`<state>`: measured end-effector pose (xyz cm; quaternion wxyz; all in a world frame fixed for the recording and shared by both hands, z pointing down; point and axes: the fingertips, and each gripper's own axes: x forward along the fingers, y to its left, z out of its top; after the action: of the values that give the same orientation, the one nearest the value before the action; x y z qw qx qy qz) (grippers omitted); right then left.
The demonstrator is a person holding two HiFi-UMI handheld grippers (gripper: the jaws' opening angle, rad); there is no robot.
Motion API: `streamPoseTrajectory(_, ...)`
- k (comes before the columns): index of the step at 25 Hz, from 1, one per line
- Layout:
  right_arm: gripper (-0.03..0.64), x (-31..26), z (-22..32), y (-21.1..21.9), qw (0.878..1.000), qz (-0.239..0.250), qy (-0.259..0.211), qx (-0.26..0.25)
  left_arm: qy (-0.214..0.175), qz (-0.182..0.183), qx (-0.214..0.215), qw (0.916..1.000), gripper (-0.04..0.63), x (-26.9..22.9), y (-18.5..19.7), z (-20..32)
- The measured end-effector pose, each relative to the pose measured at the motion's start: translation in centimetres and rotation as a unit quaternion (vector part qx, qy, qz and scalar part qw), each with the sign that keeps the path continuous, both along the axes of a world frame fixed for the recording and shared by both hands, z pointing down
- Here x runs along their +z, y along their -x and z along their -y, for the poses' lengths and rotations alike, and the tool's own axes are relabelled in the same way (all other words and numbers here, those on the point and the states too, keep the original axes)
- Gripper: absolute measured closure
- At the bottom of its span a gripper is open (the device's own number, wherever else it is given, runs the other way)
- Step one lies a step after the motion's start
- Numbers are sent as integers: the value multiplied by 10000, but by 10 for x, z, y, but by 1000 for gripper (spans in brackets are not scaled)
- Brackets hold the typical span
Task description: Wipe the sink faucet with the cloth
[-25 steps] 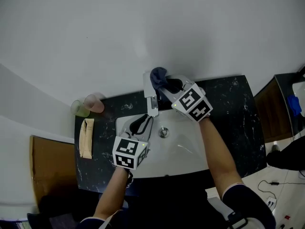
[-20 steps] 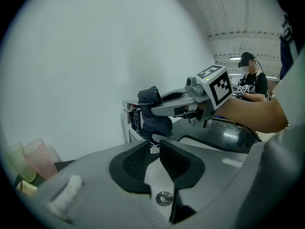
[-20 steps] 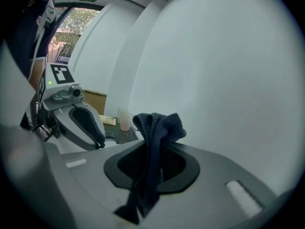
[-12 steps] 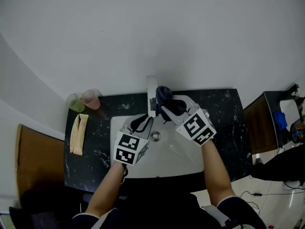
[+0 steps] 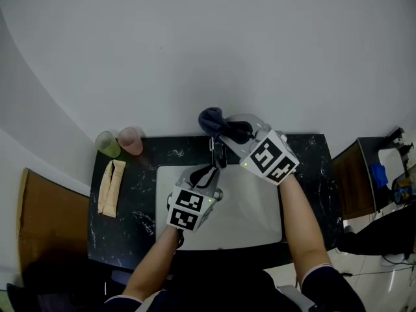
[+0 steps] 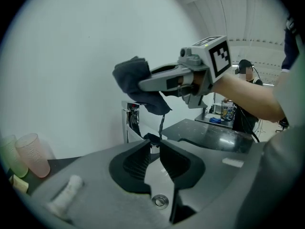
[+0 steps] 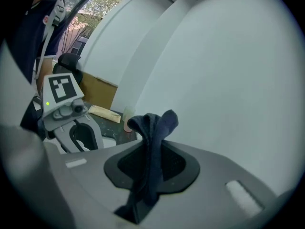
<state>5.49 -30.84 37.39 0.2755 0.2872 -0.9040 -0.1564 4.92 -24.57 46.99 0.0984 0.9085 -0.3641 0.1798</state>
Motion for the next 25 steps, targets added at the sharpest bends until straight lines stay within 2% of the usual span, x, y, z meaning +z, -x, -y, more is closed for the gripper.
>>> streamPoseTrajectory(3, 549, 11, 23, -3, 9993, 183, 311, 136, 7, -15, 6, 10000, 531, 0, 1, 0)
streamPoseTrajectory(6, 549, 7, 46, -12, 9976, 458, 304, 411, 10, -58, -13, 10000, 531, 0, 1, 0)
streamPoseTrajectory(11, 549, 14, 67, -17, 9962, 407, 324, 696, 24, -61, -13, 10000, 531, 2, 1, -1)
streamPoseTrajectory(13, 549, 11, 56, -11, 9975, 295, 329, 547, 43, -58, 13, 10000, 529, 3, 0, -2)
streamPoseTrajectory(17, 549, 8, 6, 1, 9981, 187, 567, -174, 28, -62, -5, 10000, 529, 3, -2, -1)
streamPoseTrajectory(19, 549, 10, -17, 2, 9965, 222, 710, -370, 34, -15, -49, 10000, 529, 4, 0, -3)
streamPoseTrajectory(22, 549, 5, -40, -4, 9939, 611, 844, -374, -35, -32, -81, 10000, 531, -2, 4, -9)
streamPoseTrajectory(25, 549, -2, -57, -10, 9909, 969, 882, -293, -274, -243, -94, 9993, 529, -20, 13, -16)
